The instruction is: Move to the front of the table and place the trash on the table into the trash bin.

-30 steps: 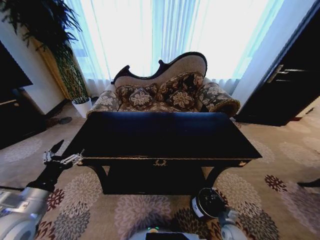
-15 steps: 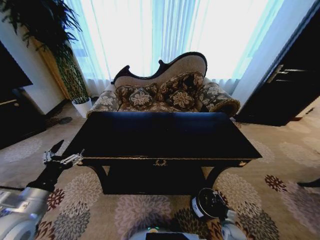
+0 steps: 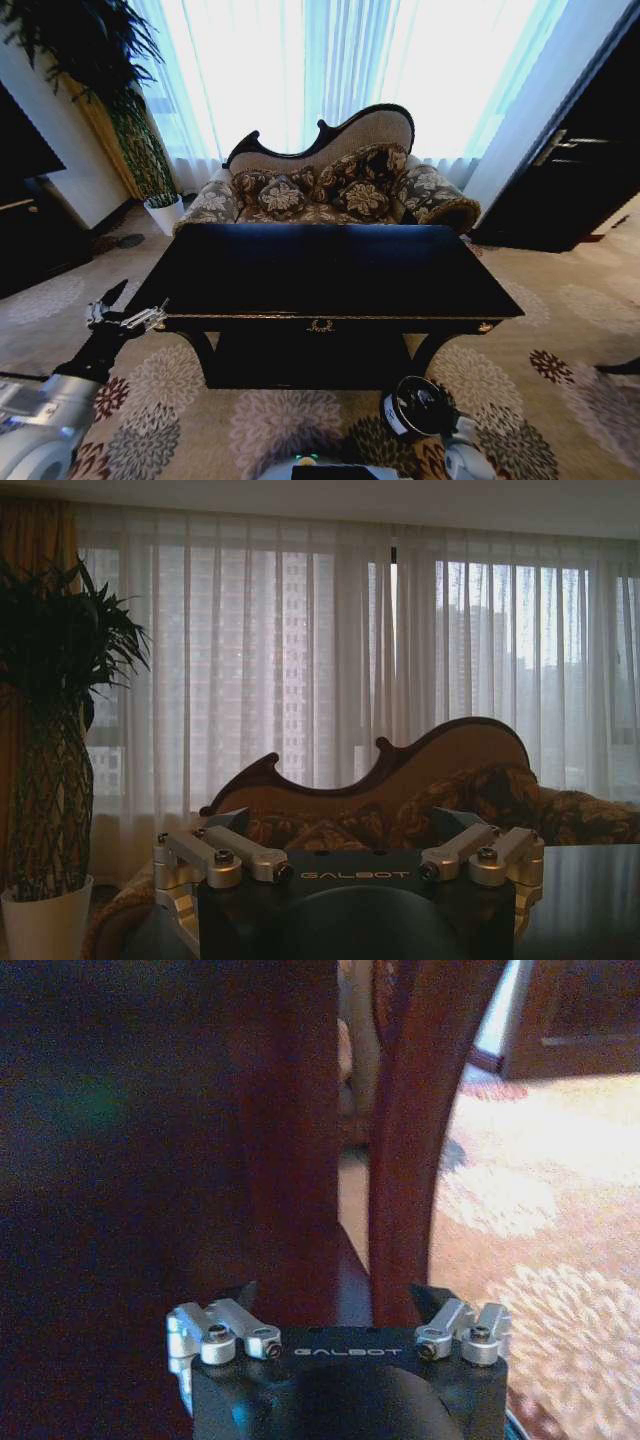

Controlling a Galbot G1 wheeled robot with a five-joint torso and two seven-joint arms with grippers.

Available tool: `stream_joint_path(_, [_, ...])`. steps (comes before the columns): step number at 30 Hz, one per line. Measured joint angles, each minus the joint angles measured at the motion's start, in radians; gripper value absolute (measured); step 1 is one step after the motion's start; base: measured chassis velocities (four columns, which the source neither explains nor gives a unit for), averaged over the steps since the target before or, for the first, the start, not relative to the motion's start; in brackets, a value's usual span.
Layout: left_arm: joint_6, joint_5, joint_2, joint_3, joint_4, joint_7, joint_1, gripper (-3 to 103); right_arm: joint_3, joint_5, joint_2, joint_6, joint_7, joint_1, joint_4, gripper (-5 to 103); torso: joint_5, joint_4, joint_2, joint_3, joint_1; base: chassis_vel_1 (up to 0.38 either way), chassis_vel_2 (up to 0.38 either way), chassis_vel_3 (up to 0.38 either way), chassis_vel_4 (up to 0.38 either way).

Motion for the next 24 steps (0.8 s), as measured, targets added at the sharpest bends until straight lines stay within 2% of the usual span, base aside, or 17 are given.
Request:
stream_joint_path(1, [0.000, 0.000, 0.000, 0.000, 0.000, 0.000, 0.000, 100, 0.003, -0.002, 0.002, 0.008, -0.004, -0.007, 0.014, 84, 0.0000, 0.0000, 0.000, 0.000, 0.000, 0.000, 0.000, 0.000, 0.000])
stream_joint_path(2, [0.000, 0.000, 0.000, 0.000, 0.000, 0.000, 0.000, 100, 0.014, -0.004, 0.010, 0.034, -0.021, -0.032, 0.053, 95, -0.0002, 0.0002, 0.000, 0.000, 0.000, 0.000, 0.000, 0.000, 0.000])
stream_joint_path(3, [0.000, 0.000, 0.000, 0.000, 0.000, 0.000, 0.000, 100, 0.021, -0.003, 0.015, 0.045, -0.030, -0.051, 0.079, 98, 0.0000, 0.0002, 0.000, 0.000, 0.000, 0.000, 0.000, 0.000, 0.000])
stream_joint_path(11, [0.000, 0.000, 0.000, 0.000, 0.000, 0.000, 0.000, 100, 0.069, 0.007, 0.022, 0.127, -0.064, -0.142, 0.163, 100, -0.0001, 0.0001, 0.000, 0.000, 0.000, 0.000, 0.000, 0.000, 0.000])
stream_joint_path(15, [0.000, 0.000, 0.000, 0.000, 0.000, 0.000, 0.000, 100, 0.126, 0.027, 0.042, 0.211, -0.143, -0.229, 0.252, 100, 0.0000, -0.0001, 0.000, 0.000, 0.000, 0.000, 0.000, 0.000, 0.000])
stream_joint_path(16, [0.000, 0.000, 0.000, 0.000, 0.000, 0.000, 0.000, 100, 0.126, 0.027, 0.042, 0.211, -0.143, -0.229, 0.252, 100, 0.0000, -0.0001, 0.000, 0.000, 0.000, 0.000, 0.000, 0.000, 0.000])
stream_joint_path(20, [0.000, 0.000, 0.000, 0.000, 0.000, 0.000, 0.000, 100, 0.199, -0.006, 0.088, 0.271, -0.189, -0.294, 0.408, 100, -0.0003, 0.0000, 0.000, 0.000, 0.000, 0.000, 0.000, 0.000, 0.000])
stream_joint_path(24, [0.000, 0.000, 0.000, 0.000, 0.000, 0.000, 0.000, 100, 0.254, -0.026, 0.096, 0.291, -0.200, -0.325, 0.490, 100, -0.0002, 0.0001, 0.000, 0.000, 0.000, 0.000, 0.000, 0.000, 0.000])
